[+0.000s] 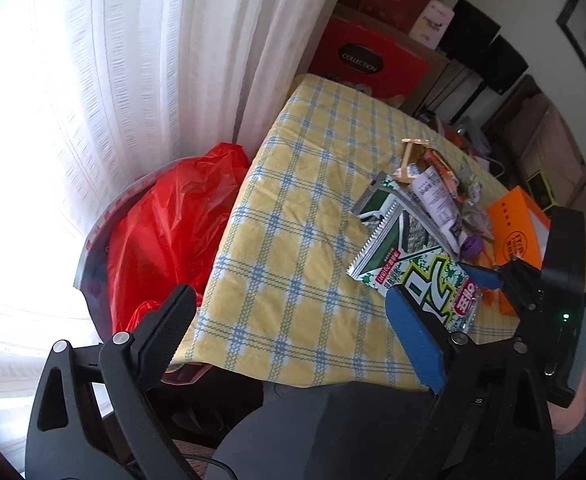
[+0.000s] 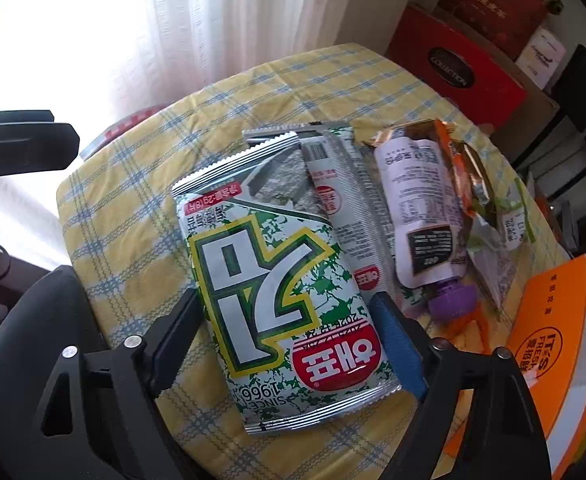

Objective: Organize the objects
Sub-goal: 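Lift the seaweed packet with the right gripper toward the orange box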

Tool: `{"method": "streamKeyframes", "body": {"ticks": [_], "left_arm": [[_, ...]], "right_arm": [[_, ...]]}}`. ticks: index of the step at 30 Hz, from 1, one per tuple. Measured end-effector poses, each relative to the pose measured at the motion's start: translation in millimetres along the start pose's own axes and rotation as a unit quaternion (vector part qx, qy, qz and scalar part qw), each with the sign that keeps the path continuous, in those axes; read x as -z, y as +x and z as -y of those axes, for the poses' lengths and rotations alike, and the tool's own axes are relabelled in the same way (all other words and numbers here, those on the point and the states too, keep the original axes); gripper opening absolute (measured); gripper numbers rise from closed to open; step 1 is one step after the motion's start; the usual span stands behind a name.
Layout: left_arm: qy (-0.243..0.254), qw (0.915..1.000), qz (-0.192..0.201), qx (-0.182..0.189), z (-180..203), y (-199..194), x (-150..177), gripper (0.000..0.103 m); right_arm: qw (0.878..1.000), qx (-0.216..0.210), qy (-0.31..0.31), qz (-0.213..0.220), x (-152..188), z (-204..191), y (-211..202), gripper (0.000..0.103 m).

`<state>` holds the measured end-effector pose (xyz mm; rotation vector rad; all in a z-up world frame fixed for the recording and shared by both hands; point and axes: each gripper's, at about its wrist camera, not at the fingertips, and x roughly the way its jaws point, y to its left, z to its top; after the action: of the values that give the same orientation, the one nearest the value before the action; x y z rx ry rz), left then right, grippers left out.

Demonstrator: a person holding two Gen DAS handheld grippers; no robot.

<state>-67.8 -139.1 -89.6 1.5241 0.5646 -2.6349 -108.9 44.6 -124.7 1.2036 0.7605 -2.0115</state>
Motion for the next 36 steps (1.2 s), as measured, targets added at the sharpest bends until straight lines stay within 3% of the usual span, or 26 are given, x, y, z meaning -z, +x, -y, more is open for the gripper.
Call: {"method": "streamKeyframes", "body": {"ticks": [5,12,14,17,24,27,36], "left_arm": [[0.009,0.9999,-0.001,0.006,8.5,-1.4,0.3,0.094],[0.022,0.9997,0.004,0.009,19.4,-6.0,-2.2,0.094],[0.031,0.9993,0.0,0.021,24.9,-5.6,-3.5,0.092],[0.037,0.9986,-0.012,0.037,33.1,-3.1,-6.0,0.079],[0.079,0.9961,-0.001,0.038,66.7,-3.4,-7.4,0.079],[0.1,0.9944,0.005,0.034,86.2,-0.5,-12.9,0.084],[0.16,0.9852,-0.017,0.06,148.4,27.4,-14.9,0.087]], "right_arm": [[0.999,-0.026,0.034,0.017,1.2,7.3,-8.8,0.079],[0.989,-0.072,0.118,0.061,10.1,36.7,-44.3,0.078],[0.986,-0.069,0.134,0.071,13.7,45.0,-56.8,0.078],[0.982,-0.063,0.156,0.09,20.6,55.1,-76.1,0.078],[0.964,-0.05,0.224,0.131,44.1,91.0,-120.6,0.078],[0.957,-0.035,0.248,0.149,56.6,109.4,-141.3,0.078],[0.937,-0.003,0.304,0.173,97.9,148.6,-185.9,0.079]]}}
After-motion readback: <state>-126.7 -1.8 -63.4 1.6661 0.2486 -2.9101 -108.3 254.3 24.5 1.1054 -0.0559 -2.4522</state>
